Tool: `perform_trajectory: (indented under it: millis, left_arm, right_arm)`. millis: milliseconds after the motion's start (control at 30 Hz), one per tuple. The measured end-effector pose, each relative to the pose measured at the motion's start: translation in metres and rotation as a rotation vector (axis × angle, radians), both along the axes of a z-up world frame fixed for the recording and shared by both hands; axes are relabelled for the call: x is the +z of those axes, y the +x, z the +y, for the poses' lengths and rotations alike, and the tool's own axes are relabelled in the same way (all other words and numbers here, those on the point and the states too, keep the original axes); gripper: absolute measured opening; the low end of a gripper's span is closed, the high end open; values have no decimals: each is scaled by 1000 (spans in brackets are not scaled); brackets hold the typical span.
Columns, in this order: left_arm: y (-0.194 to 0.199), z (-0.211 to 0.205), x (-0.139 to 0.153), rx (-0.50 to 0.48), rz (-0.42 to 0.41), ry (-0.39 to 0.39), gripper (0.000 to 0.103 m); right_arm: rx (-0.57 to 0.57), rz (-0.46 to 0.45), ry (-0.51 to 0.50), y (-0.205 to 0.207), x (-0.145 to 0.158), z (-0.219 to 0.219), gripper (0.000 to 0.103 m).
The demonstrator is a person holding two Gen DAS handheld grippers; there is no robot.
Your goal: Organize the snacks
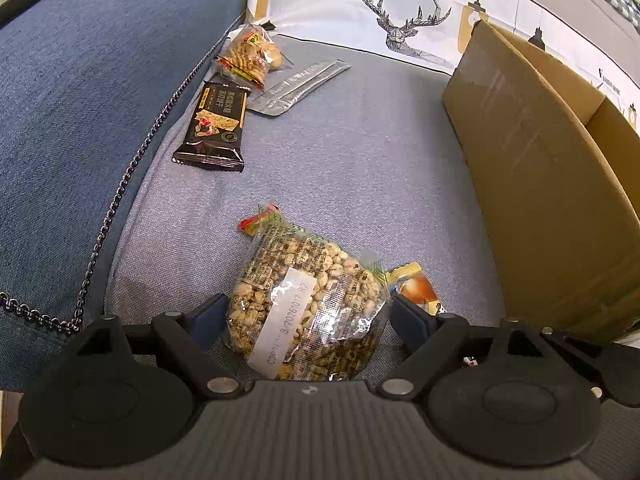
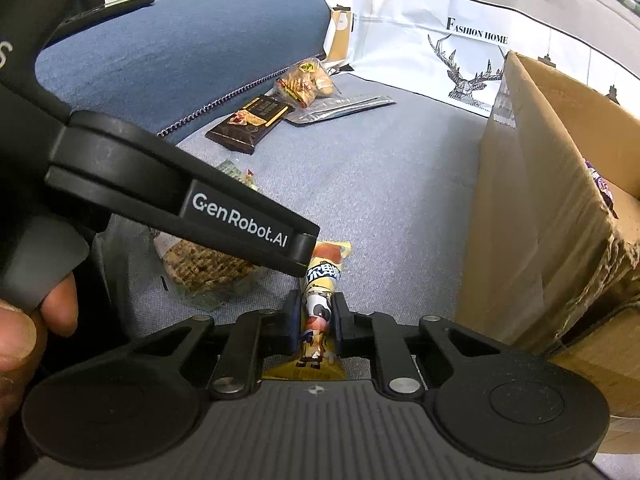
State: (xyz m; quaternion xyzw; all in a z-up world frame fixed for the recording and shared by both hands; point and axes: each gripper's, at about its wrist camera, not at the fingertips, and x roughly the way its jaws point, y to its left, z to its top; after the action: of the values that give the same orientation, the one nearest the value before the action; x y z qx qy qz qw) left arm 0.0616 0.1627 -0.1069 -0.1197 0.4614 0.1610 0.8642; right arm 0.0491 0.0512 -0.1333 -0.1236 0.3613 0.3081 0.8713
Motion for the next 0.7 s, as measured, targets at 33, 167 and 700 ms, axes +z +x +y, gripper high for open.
perform_trajectory:
  millis: [33,167,700]
  left_arm:
    - [0,0,0,-1,-1,-1,89]
    - [0,-1,0,-6,-3,-3,88]
    - [-12,4,15,13,-121,-43,87]
  right_arm:
    - [0,-2,1,0,0,-1,15]
    - [0,-12,5,-2,2,-2,15]
    - [-4,-74,58,-11,21,-14,15]
